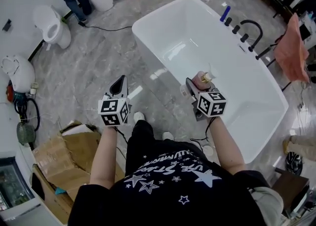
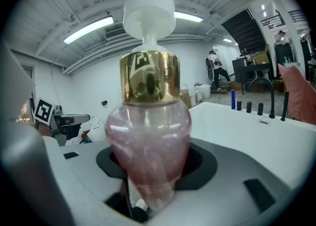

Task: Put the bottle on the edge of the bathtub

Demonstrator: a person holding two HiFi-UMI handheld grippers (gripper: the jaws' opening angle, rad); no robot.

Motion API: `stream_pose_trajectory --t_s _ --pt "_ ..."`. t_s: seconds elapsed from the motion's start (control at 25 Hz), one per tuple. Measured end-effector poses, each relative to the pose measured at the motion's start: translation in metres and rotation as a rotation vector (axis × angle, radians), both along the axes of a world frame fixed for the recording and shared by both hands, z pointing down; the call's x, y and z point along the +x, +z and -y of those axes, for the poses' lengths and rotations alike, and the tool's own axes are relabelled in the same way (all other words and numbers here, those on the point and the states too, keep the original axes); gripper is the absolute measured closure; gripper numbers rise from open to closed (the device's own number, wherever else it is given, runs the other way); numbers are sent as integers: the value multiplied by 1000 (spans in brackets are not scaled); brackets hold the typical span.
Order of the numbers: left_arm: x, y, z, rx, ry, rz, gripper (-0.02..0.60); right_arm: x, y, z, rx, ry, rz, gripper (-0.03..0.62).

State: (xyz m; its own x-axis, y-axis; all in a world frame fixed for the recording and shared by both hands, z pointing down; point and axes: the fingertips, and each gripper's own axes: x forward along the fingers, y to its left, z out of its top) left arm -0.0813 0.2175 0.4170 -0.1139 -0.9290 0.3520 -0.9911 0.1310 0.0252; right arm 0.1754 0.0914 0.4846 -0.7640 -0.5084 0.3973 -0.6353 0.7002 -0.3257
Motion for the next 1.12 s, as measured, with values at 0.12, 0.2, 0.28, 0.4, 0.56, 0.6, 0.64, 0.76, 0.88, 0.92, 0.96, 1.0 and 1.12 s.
stream_pose_trajectory --t_s 0.12,0.2,0.28,0.4,0.56,0.6,0.64,0.76,0.88,0.92,0.96,1.0,1.12 --pt "-9 5 21 0 39 -13 568 -5 3 14 -2 29 -11 367" --pt "-20 8 43 -2 70 -14 568 -10 6 27 0 49 -23 367" --pt "-34 10 70 0 99 -22 568 -18 8 44 5 82 -38 367" --pt "-60 16 117 2 152 -33 568 -29 12 75 -1 167 -39 367" --pt "-103 13 182 3 225 -33 568 -55 6 116 0 249 -47 367" --pt "-116 12 199 -1 243 -33 568 -64 4 127 2 269 -54 367" --pt "-129 12 215 -6 260 -35 568 -73 3 138 3 294 -62 367" --pt "-168 14 264 -21 307 -40 568 -100 6 174 3 375 -86 367" --pt "-200 14 310 -25 337 -39 568 -120 9 213 -10 442 -93 367" --pt "-209 12 324 -25 345 -41 568 -126 9 224 -12 462 -94 368" --pt "-218 11 336 -24 354 -45 568 -133 8 234 -13 479 -95 368" --pt "-227 11 346 -23 363 -50 568 -139 7 243 -13 495 -97 368" --pt "-243 13 374 -29 395 -62 568 -155 6 267 -13 536 -99 368"
